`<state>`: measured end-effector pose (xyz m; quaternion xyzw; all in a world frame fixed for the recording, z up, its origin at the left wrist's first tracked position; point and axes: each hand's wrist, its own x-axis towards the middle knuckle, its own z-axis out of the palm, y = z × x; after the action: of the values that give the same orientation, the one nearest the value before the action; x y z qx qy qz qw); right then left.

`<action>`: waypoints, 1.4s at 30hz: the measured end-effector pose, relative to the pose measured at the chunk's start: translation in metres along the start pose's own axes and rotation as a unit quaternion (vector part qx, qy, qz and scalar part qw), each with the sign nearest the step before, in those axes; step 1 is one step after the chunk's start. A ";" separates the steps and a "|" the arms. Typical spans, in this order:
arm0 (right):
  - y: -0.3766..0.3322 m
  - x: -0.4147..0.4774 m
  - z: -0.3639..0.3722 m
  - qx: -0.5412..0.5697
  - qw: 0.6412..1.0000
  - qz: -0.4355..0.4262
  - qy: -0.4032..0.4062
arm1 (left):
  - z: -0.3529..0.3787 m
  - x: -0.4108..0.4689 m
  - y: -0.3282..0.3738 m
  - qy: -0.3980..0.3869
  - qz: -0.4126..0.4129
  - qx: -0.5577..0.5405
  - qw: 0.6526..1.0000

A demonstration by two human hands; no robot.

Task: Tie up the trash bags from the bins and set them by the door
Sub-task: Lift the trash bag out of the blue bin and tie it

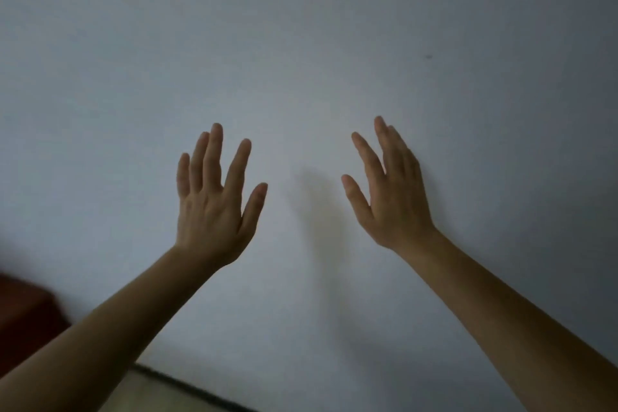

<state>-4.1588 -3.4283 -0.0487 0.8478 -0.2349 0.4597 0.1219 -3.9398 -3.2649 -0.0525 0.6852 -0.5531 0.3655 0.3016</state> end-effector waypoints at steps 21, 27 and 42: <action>-0.833 0.082 0.194 0.381 0.845 -0.357 -0.114 | -0.506 -0.387 -0.463 -0.088 -0.417 0.449 0.785; -0.958 0.101 0.248 0.398 0.821 -0.395 -0.110 | -0.541 -0.427 -0.572 -0.056 -0.461 0.461 0.756; -1.279 0.251 0.490 0.445 0.820 -0.332 -0.141 | -0.601 -0.436 -0.973 -0.104 -0.408 0.510 0.750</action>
<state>-3.0354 -2.6075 -0.0955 0.8917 0.2767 0.3216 -0.1578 -3.1409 -2.3388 -0.0944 0.9316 0.0197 0.3615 -0.0315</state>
